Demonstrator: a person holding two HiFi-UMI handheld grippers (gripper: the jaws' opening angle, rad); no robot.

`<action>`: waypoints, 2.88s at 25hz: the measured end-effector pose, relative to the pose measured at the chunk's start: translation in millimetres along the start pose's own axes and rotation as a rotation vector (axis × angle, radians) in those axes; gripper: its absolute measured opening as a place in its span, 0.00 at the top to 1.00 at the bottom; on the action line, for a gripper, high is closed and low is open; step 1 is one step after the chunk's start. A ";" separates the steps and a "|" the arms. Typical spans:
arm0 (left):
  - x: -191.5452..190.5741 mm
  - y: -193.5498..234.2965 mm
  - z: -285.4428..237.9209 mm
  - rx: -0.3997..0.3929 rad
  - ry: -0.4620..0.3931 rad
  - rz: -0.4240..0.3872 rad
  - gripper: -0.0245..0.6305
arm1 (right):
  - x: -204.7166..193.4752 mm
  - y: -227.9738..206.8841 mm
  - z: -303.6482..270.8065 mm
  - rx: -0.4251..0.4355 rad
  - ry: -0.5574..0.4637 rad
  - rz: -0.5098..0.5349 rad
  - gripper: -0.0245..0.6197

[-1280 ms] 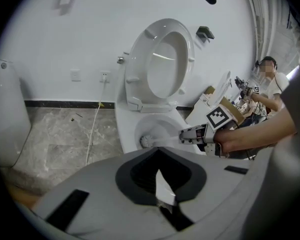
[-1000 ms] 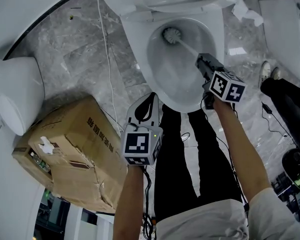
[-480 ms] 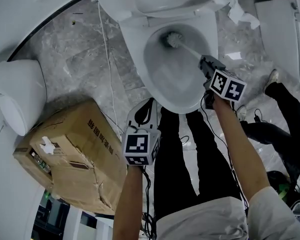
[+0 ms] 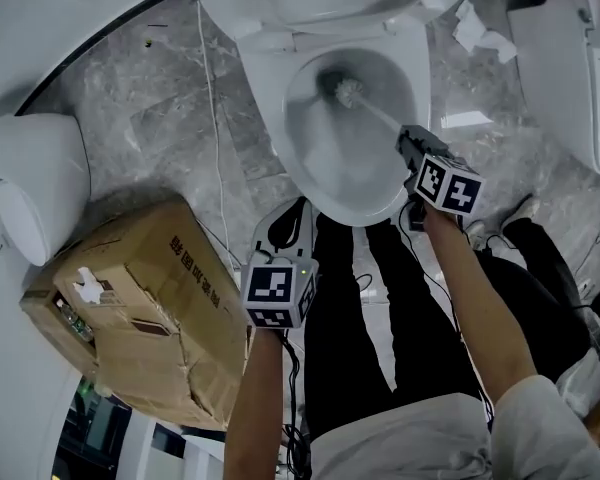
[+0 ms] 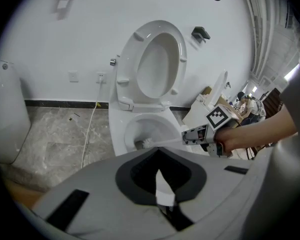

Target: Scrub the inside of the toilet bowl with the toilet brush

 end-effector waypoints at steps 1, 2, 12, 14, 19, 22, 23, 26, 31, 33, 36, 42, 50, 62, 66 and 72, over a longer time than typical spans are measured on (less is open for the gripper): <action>-2.1 -1.6 1.3 0.001 0.002 0.001 0.93 | -3.4 -2.1 1.5 -0.002 0.006 -0.006 0.68; -4.1 -3.4 2.7 0.003 0.004 0.002 0.93 | -6.1 -4.1 2.7 -0.003 0.011 -0.012 0.68; -11.1 -19.0 11.2 0.003 -0.022 0.018 0.93 | -28.0 0.1 -12.6 0.028 0.141 0.048 0.67; -7.5 -24.2 15.7 0.007 -0.044 0.013 0.93 | -35.7 1.1 -13.3 0.039 0.191 0.071 0.68; -5.4 -35.3 35.1 0.053 -0.091 0.014 0.93 | -46.5 7.2 7.8 0.046 0.250 0.244 0.69; -10.4 -50.7 53.7 0.083 -0.112 0.022 0.93 | -56.9 -0.1 28.6 0.055 0.311 0.314 0.69; -12.1 -58.0 60.3 0.090 -0.122 0.019 0.93 | -59.7 -3.5 36.2 0.060 0.335 0.325 0.69; -14.0 -82.2 78.7 0.106 -0.138 0.003 0.93 | -61.5 -7.3 58.2 0.080 0.409 0.379 0.69; -5.5 -132.2 112.9 0.136 -0.205 0.031 0.93 | -55.6 -10.6 91.3 0.096 0.500 0.487 0.69; -5.5 -146.9 131.2 0.152 -0.245 0.040 0.93 | -59.9 -8.0 98.5 0.094 0.509 0.507 0.69; -18.8 -168.8 168.7 0.169 -0.256 0.035 0.93 | -77.6 -5.4 126.5 0.089 0.404 0.503 0.69; -39.5 -170.6 223.3 0.210 -0.288 0.018 0.93 | -93.0 10.0 241.9 0.188 -0.072 0.484 0.70; -72.5 -203.6 262.8 0.145 -0.298 -0.164 0.93 | -143.2 7.5 359.7 0.025 -0.188 0.550 0.70; -136.1 -217.4 313.8 0.163 -0.289 -0.122 0.93 | -217.1 27.0 425.3 -0.043 -0.132 0.628 0.70; -130.6 -221.5 318.3 0.187 -0.286 -0.180 0.93 | -213.6 25.4 423.8 -0.044 -0.111 0.644 0.70; -122.2 -228.3 316.5 0.151 -0.314 -0.128 0.93 | -212.4 17.8 429.1 -0.079 -0.103 0.718 0.70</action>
Point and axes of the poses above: the fingertips, and each gripper's own axes: z backward along the fingers, y to its left, x out of its top, the point moved 8 cm from there along z, backward along the fingers, and after that the axes turned 5 degrees about x, right-handed, at the moved point
